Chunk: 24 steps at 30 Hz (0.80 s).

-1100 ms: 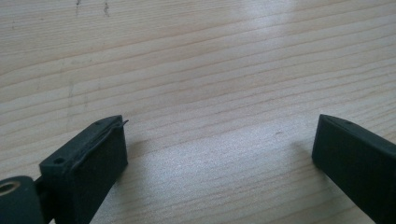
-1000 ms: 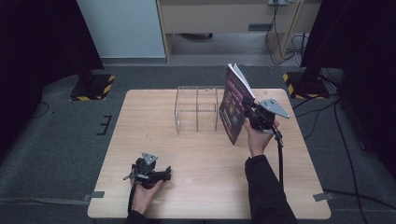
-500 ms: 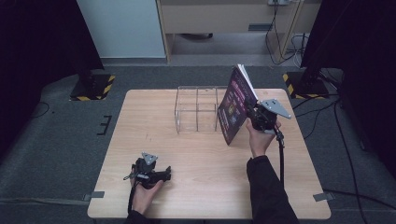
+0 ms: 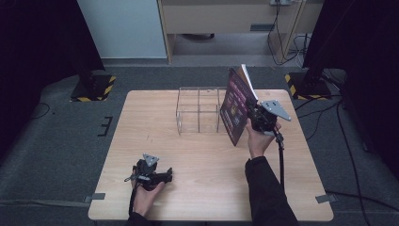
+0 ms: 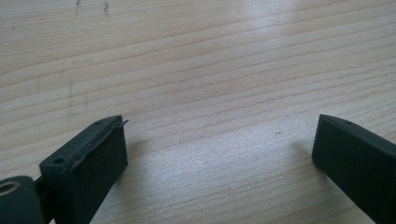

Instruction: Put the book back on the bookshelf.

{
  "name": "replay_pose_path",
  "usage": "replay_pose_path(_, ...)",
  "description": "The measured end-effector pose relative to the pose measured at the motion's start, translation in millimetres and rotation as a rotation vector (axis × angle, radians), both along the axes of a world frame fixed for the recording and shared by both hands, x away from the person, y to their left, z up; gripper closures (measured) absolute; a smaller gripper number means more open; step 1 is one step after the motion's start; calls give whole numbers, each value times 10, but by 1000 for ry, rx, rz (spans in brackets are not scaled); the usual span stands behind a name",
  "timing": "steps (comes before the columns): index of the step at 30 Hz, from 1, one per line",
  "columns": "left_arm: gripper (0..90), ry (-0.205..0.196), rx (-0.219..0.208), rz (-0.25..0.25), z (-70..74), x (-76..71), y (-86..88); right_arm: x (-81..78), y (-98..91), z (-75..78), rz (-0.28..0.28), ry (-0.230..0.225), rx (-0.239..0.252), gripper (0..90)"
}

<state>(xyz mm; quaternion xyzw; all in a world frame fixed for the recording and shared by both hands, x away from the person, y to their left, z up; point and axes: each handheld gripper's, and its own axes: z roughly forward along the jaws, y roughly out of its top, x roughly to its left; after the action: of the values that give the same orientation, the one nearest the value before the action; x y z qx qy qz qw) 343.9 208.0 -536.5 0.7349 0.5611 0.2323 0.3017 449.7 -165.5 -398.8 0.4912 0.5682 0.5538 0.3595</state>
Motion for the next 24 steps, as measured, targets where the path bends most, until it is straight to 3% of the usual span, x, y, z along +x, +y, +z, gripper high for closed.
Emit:
replay_pose_path(19, 24, 0, 0, 0, 0, 0, 0, -1, 7, 6, 4, -6, -40, 766)
replay_pose_path(24, 24, 0, 0, 0, 0, 0, 0, 7, -7, 5, -7, -10, -40, 644)
